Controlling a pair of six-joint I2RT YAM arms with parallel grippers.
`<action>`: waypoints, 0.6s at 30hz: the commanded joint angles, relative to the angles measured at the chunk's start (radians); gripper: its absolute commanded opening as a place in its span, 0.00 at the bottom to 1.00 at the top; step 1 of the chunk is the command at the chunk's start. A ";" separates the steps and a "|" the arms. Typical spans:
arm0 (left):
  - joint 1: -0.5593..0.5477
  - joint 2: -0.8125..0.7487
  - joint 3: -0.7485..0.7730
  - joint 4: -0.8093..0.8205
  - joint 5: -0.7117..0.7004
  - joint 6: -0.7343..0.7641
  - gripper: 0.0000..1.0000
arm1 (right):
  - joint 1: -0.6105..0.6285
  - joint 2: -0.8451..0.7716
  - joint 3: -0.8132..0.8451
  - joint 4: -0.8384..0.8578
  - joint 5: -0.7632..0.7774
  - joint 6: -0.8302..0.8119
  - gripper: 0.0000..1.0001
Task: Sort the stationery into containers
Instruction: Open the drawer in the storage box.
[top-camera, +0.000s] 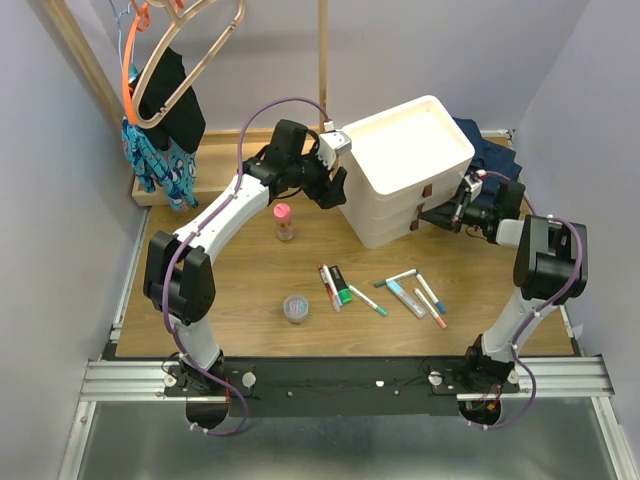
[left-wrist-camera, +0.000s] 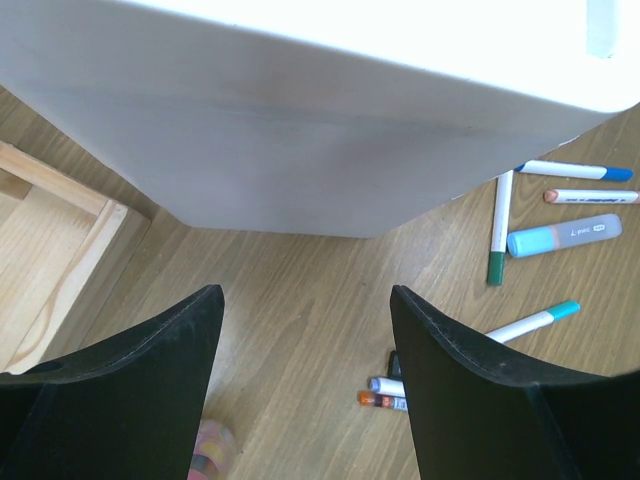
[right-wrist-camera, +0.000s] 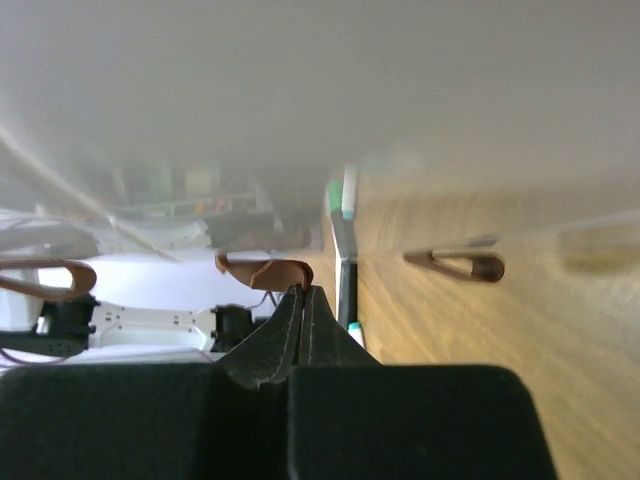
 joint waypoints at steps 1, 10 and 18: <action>-0.010 -0.007 0.007 -0.011 -0.022 0.021 0.77 | 0.003 -0.086 0.052 -0.359 -0.052 -0.317 0.01; -0.010 -0.004 -0.009 0.003 -0.010 0.007 0.77 | -0.032 -0.134 0.199 -1.125 -0.091 -0.925 0.01; -0.010 -0.002 -0.003 0.003 -0.010 0.009 0.77 | -0.080 -0.122 0.225 -1.254 -0.076 -1.032 0.01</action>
